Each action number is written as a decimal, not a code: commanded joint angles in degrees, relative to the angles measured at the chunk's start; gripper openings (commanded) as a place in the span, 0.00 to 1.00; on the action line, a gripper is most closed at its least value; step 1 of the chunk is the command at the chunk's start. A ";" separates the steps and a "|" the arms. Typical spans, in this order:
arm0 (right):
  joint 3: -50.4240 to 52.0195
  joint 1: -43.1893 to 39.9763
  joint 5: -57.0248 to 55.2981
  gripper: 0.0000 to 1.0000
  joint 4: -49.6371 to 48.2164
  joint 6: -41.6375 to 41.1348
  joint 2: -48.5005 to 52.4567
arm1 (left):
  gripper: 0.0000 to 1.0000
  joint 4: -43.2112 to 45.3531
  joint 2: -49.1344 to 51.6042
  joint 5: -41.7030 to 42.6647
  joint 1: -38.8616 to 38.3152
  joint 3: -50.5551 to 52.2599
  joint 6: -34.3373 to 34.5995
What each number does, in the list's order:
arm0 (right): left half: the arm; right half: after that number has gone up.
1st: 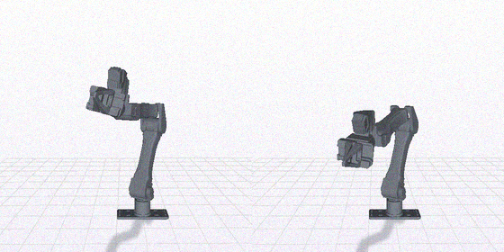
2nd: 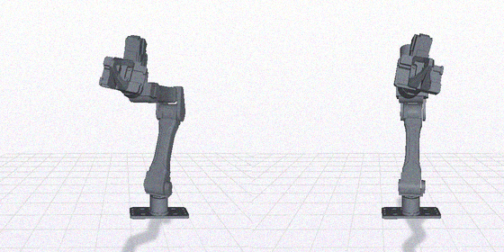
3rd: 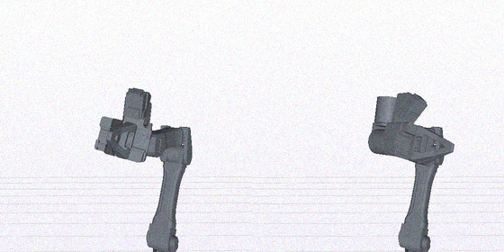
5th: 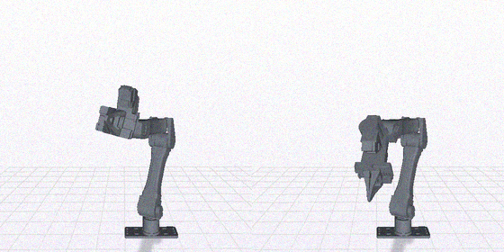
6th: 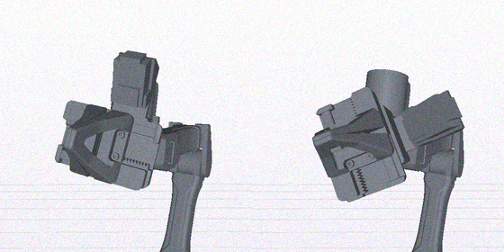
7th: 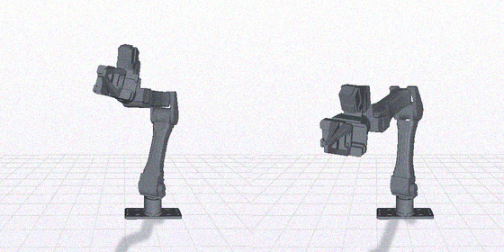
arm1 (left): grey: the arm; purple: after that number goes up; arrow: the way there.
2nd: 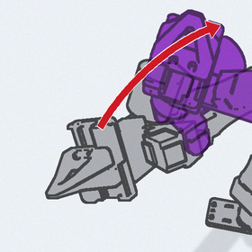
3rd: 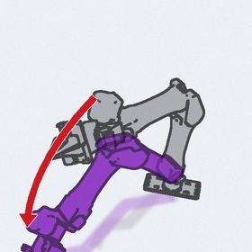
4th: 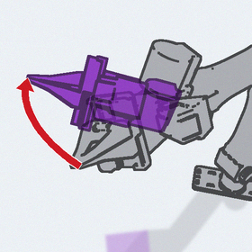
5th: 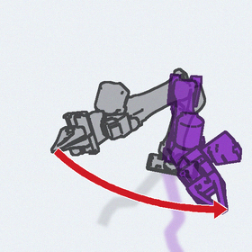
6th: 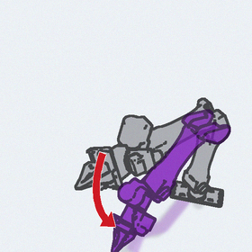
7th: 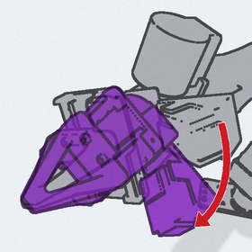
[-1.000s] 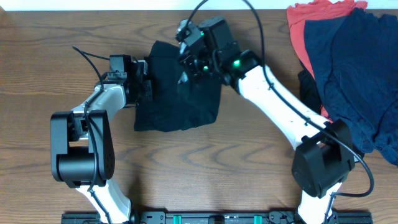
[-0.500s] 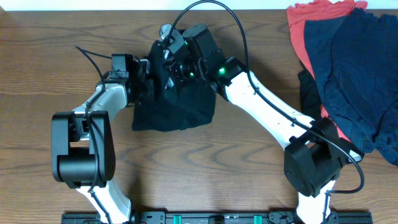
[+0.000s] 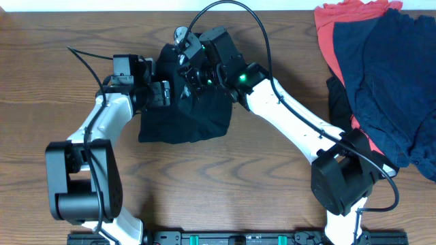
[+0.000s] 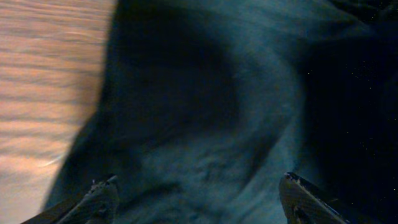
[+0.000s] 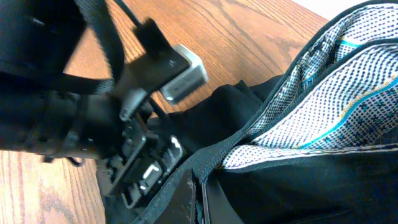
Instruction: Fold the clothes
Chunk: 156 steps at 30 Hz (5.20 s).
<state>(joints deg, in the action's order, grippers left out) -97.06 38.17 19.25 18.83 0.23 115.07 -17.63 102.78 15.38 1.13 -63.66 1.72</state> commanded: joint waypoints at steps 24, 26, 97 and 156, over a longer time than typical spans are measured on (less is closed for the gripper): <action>-1.40 4.37 -2.73 0.29 -10.40 -0.63 4.35 | 0.91 -10.14 -14.05 -16.31 15.34 0.31 27.47; -1.40 5.55 -2.75 0.94 -11.78 -1.07 5.35 | 0.91 -10.54 -14.05 -16.33 15.61 0.31 27.23; -15.39 -1.40 7.93 0.94 32.11 -2.25 15.37 | 0.99 -15.78 -14.05 -11.93 19.17 0.33 22.32; -31.52 -19.15 -1.49 0.99 54.23 8.66 12.44 | 0.72 4.46 9.42 0.87 7.08 -2.34 -13.29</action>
<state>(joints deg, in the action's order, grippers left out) -127.79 19.22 19.05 73.08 8.01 128.60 -12.80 111.33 16.43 9.28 -64.97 -10.85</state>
